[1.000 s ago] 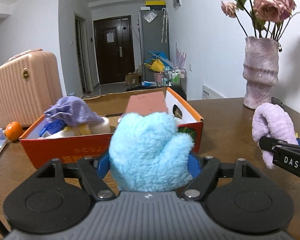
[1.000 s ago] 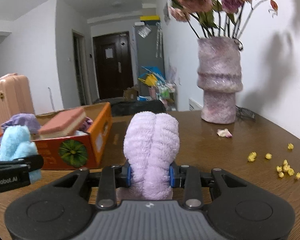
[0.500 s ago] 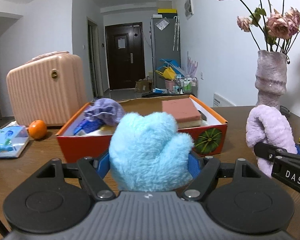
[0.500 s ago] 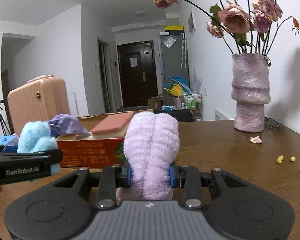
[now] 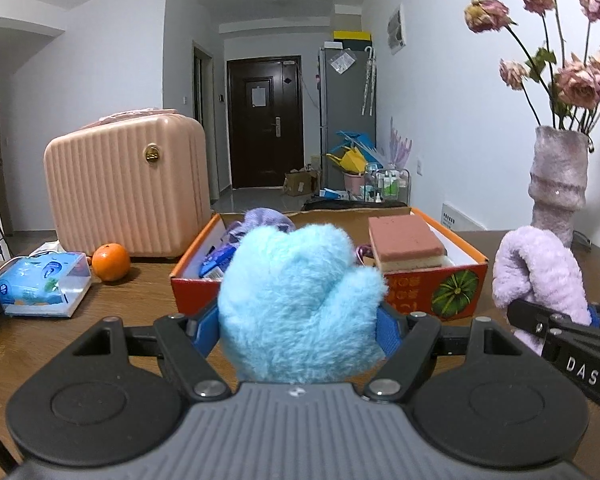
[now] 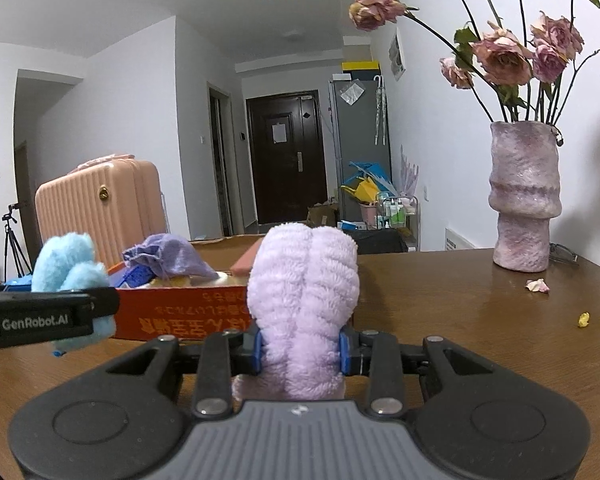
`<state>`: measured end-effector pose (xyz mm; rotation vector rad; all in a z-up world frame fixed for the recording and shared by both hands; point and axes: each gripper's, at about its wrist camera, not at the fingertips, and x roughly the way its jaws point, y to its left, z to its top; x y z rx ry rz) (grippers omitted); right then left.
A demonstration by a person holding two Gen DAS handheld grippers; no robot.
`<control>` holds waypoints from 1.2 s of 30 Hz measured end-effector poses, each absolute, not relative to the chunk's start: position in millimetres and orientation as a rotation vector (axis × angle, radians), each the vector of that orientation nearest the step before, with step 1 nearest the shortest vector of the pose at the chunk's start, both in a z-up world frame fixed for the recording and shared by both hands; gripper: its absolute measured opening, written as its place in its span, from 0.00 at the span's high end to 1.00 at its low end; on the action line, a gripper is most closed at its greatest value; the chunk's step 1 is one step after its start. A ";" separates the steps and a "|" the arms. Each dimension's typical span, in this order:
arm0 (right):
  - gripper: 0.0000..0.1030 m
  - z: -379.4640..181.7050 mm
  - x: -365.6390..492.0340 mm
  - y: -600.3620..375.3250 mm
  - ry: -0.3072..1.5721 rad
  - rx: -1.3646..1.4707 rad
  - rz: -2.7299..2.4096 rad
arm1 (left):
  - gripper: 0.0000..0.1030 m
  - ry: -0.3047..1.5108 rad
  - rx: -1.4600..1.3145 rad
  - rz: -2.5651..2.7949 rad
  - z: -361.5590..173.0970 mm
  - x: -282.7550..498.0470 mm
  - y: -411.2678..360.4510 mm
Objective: Organize soft objects
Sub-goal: 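Carry the blue plush and pink towel over the cardboard box with both tools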
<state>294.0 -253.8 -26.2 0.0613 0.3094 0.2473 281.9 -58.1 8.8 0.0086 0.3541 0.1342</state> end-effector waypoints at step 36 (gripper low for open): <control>0.68 -16.3 419.4 -158.3 0.242 0.058 0.303 | 0.26 0.265 -0.119 0.125 44.0 404.4 -1.0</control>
